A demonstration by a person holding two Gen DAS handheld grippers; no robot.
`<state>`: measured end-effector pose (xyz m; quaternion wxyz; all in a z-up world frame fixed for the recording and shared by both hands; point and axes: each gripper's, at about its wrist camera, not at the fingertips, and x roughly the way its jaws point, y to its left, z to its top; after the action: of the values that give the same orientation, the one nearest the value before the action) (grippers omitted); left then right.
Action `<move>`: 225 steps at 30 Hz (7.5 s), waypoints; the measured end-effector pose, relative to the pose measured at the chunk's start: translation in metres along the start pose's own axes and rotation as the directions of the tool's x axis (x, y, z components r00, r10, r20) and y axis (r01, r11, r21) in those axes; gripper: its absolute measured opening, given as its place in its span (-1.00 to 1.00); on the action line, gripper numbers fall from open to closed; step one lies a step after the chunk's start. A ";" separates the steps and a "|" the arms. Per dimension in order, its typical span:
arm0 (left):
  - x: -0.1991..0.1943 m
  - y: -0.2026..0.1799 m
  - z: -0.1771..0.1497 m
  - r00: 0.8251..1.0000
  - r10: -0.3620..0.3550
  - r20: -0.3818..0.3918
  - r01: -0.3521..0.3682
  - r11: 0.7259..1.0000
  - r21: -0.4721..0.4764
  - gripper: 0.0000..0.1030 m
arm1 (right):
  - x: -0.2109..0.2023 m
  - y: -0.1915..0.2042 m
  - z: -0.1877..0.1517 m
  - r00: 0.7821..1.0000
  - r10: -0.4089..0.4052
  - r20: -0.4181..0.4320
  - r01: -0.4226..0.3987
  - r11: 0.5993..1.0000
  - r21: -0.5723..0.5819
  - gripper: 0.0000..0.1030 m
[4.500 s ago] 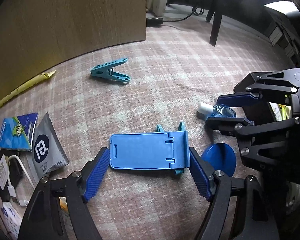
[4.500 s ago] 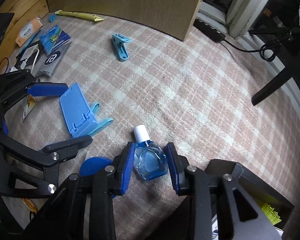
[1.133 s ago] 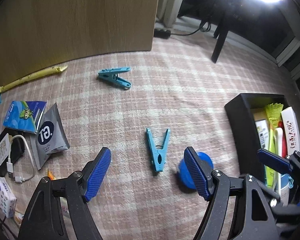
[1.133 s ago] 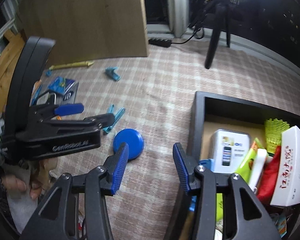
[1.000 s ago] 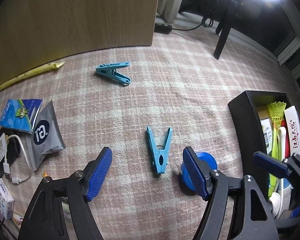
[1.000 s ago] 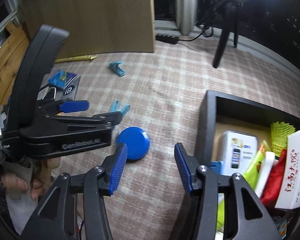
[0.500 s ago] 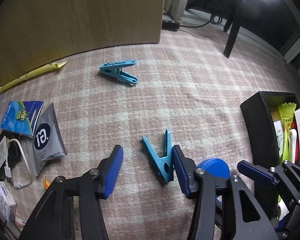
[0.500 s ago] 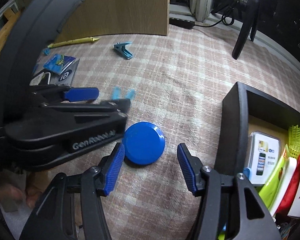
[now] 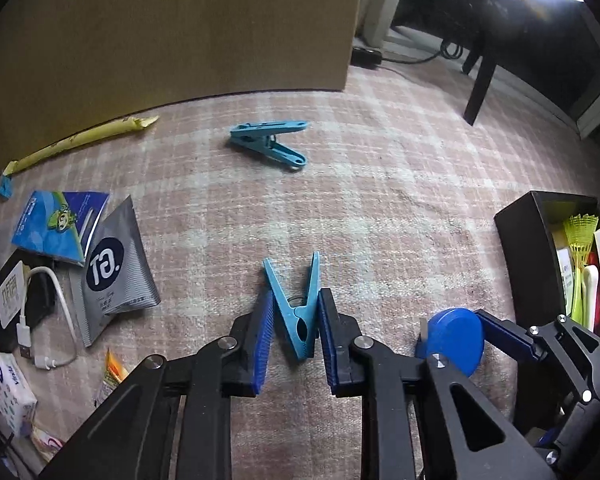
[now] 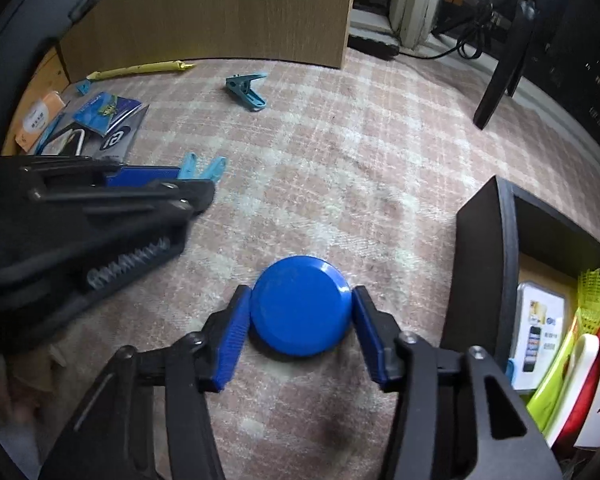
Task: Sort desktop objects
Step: 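Carry the lid and clothespin into the black tray and open both grippers, then move both grippers back toward the remaining clutter by the wooden board, then grasp the white Vinda tissue pack with the left gripper while the right grasps a white cable, then lift the tissue pack and cable and carry them toward the black tray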
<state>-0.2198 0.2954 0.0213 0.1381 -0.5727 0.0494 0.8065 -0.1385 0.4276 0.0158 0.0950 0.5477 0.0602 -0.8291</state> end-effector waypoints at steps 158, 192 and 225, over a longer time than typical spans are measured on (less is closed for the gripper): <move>-0.056 0.231 -0.106 0.996 0.079 -0.034 -0.080 0.996 -0.030 0.42 | 0.044 0.190 0.120 0.981 0.188 -0.046 -0.192 0.974 -0.117 -0.18; -0.127 0.163 -0.115 0.988 0.065 0.137 -0.045 0.988 -0.147 -0.03 | -0.057 0.135 0.075 0.951 0.233 0.201 -0.238 0.971 -0.001 -0.92; -0.146 -0.211 -0.095 0.964 -0.234 0.123 0.179 0.920 0.350 -0.03 | -0.218 -0.196 -0.122 0.940 -0.124 0.318 -0.031 0.896 0.443 -0.92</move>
<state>-0.0296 0.4502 0.1420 0.3217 -0.4753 0.1139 0.8109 0.0103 0.6637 0.1678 -0.0432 0.4028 -0.1335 -0.9045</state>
